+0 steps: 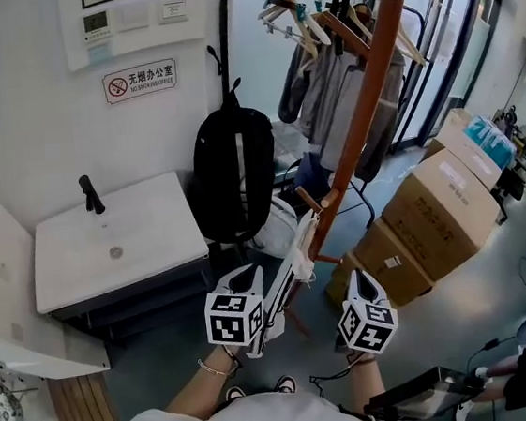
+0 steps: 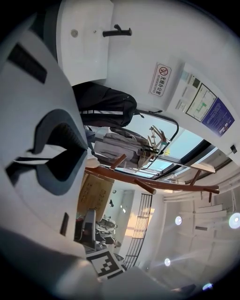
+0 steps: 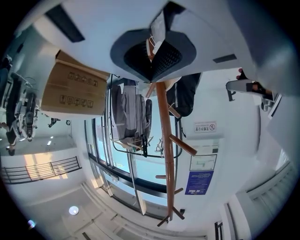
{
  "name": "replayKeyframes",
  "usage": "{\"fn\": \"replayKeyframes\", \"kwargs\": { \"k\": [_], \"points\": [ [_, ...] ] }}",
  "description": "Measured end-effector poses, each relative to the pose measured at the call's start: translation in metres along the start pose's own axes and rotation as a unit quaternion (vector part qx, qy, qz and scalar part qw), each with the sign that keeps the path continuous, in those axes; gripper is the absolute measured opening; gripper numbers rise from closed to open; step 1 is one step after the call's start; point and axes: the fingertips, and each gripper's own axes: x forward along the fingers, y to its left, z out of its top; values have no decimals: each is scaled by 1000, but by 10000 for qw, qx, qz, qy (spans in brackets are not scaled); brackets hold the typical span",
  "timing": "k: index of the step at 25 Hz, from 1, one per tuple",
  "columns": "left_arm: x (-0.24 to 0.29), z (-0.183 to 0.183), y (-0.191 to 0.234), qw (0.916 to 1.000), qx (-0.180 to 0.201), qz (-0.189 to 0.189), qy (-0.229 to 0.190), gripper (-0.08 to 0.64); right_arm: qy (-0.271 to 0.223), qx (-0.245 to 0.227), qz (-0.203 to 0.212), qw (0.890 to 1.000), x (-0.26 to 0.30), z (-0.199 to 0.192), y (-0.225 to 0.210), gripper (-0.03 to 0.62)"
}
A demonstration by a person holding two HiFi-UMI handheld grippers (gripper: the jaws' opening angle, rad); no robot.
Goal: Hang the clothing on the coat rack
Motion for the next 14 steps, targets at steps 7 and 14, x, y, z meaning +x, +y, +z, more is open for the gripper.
{"fn": "replayKeyframes", "kwargs": {
  "k": [7,14],
  "points": [
    [4,-5,-7,9999,47,-35,82,8,12,25,-22,10000,-1,-2,-6,21],
    [7,-13,-11,9999,5,-10,171,8,24,41,1,10000,-1,-3,-11,21]
  ]
}}
